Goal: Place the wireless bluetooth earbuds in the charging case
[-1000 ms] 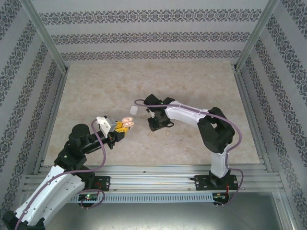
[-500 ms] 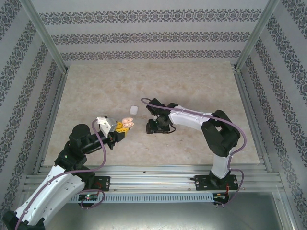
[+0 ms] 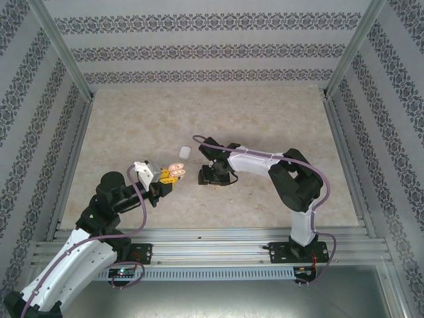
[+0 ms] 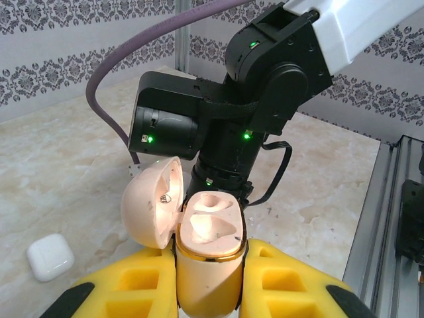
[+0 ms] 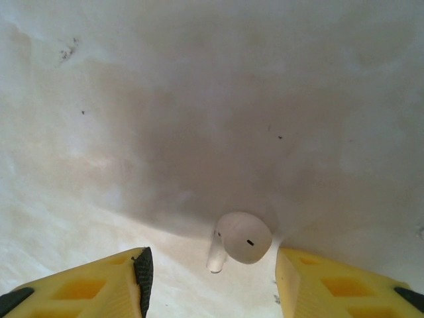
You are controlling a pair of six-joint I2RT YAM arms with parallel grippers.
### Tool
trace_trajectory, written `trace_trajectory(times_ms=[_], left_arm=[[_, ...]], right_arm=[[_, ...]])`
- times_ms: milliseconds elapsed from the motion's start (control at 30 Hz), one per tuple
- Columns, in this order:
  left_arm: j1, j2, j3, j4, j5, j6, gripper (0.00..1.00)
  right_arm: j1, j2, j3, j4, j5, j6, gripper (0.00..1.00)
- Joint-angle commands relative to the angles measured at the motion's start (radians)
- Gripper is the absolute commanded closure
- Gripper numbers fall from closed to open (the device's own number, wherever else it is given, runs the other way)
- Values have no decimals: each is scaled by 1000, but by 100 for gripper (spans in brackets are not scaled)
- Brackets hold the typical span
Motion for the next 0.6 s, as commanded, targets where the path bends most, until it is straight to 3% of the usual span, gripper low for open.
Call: trace_trajectory(times_ms=[0,567], left_arm=[[-9,-9,-5,49,17,-2,100],[-9,-9,-5,41,11,-8,100]], right_arm=[[9,37,41,1,-7,-6,47],[26,119,212,-114,48,-118,48]])
